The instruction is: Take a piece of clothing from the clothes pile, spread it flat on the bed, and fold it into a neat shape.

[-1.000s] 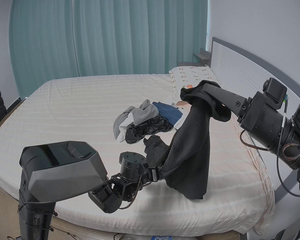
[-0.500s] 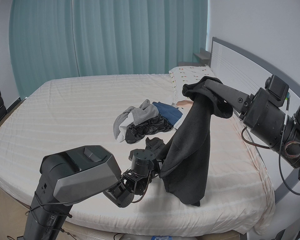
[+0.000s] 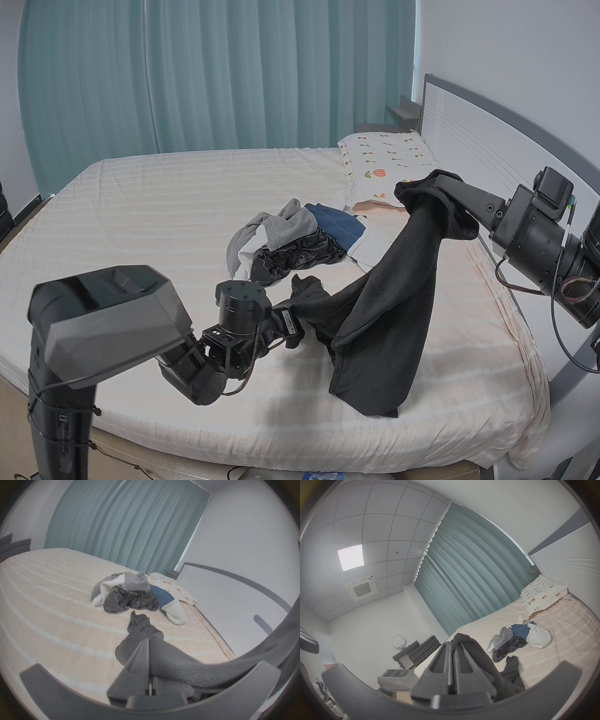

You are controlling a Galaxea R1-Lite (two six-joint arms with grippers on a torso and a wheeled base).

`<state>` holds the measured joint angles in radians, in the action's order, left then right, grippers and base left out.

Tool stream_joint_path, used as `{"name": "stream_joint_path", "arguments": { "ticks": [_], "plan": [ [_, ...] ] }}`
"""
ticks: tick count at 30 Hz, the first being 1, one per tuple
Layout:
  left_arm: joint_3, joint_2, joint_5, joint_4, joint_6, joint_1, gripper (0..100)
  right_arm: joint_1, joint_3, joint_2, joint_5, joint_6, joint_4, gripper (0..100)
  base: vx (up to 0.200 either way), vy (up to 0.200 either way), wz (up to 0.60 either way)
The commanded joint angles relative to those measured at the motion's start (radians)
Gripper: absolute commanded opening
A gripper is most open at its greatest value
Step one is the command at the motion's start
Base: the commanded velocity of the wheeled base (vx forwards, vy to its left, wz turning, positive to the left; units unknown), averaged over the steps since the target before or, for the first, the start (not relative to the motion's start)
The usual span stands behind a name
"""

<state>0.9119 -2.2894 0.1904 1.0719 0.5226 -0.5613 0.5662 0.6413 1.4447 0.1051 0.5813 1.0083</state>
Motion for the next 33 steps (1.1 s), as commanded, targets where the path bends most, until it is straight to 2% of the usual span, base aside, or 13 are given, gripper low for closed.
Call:
{"name": "stream_joint_path", "arguments": {
  "ticks": [1,3,5,6,7,8,13,17,18,22,24,33],
  "plan": [
    [-0.127,0.263,-0.051,0.000,0.019,0.073,0,-0.098,-0.017,0.088,0.008,0.006,0.000,0,0.000,0.000,0.00],
    [-0.134,0.338,-0.052,-0.010,0.068,0.112,0,-0.115,-0.023,0.126,0.001,0.023,-0.002,0,0.000,0.000,0.00],
    [-0.153,0.410,-0.057,-0.024,0.165,0.139,0,-0.123,-0.049,0.174,-0.027,0.055,0.003,0,0.000,0.000,0.00],
    [-0.153,0.410,-0.057,-0.024,0.165,0.139,0,-0.123,-0.049,0.174,-0.027,0.055,0.003,0,0.000,0.000,0.00],
    [-0.185,0.472,-0.057,-0.047,0.218,0.138,0,-0.134,-0.049,0.204,-0.054,0.083,0.007,0,0.000,0.000,0.00],
    [-0.209,0.511,-0.059,-0.061,0.232,0.132,0,-0.144,-0.043,0.220,-0.067,0.100,0.018,0,0.000,0.000,0.00],
    [-0.360,0.671,-0.106,-0.058,0.231,0.129,0,-0.154,-0.037,0.261,-0.101,0.126,0.150,0,0.000,0.000,0.00],
    [-0.443,0.760,-0.147,-0.064,0.224,0.129,0,-0.147,-0.022,0.283,-0.153,0.124,0.199,0,0.000,0.000,0.00],
    [-0.481,0.800,-0.154,-0.066,0.197,0.129,0,-0.149,0.006,0.283,-0.159,0.118,0.225,0,0.000,0.000,0.00],
    [-0.531,0.837,-0.177,-0.066,0.171,0.126,0,-0.150,0.044,0.266,-0.157,0.115,0.245,0,0.000,0.000,0.00],
    [-0.573,0.849,-0.213,-0.058,0.168,0.119,0,-0.144,0.015,0.246,-0.151,0.104,0.243,0,0.000,0.000,0.00],
    [-0.591,0.849,-0.203,-0.056,0.185,0.119,0,-0.140,-0.186,0.250,-0.107,0.112,0.245,0,0.000,0.000,0.00]
  ]
}}
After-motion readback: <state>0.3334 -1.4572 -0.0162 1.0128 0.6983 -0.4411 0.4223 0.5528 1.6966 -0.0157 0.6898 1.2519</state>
